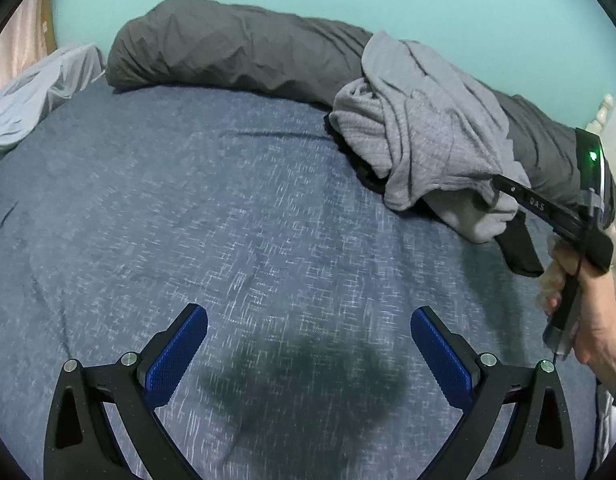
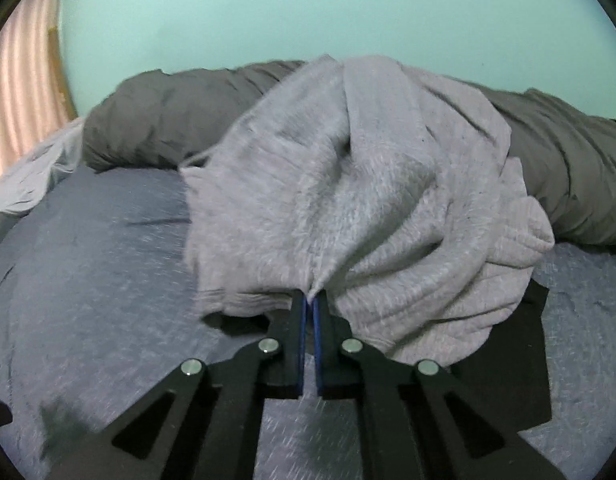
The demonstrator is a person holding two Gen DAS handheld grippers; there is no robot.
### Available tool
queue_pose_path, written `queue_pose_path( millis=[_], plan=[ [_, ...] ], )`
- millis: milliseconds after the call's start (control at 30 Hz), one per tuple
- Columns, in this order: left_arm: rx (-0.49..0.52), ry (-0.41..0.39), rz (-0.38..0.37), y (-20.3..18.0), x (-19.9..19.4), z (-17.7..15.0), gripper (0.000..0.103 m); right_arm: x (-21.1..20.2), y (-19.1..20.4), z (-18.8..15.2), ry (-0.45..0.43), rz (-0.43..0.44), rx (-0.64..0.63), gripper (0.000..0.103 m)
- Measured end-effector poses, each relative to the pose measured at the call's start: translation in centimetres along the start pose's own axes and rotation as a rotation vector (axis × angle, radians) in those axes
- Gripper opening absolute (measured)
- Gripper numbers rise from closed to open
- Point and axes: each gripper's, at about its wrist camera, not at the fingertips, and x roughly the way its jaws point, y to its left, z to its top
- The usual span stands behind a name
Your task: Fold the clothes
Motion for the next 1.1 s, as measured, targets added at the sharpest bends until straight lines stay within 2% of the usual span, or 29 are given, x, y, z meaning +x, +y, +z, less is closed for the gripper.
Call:
queue_pose_path(
  millis=[467,700,867,1033,1100],
  plan=[
    [0.029,-0.094,-0.002,-1.2,-8.7,-2.3,0.103,-10.7,5.4,-0.9,-0.094,0.116,-0.056,0.002],
    [0.048,-0.141,-0.009,-1.8,-12.9,-5.4,0.103,-17.3,6.9,-3.9,-0.147,0.181,-0.038,0.001],
    [0.043,-0.162,-0.017,-1.7,-15.2,-9.0,0.103,-22.1,9.8,-6.8,-0.178,0.270,-0.098,0.000],
    [0.040,-0.184,-0.016,-0.6,-16.1,-13.0,0.103,-23.7,10.4,-10.4,-0.135,0.187,-0.101,0.000],
    [0.035,-0.181,-0.011,-0.2,-16.0,-13.4,0.103,-23.5,9.9,-11.6,-0.109,0.148,-0.073,0.000]
  ],
)
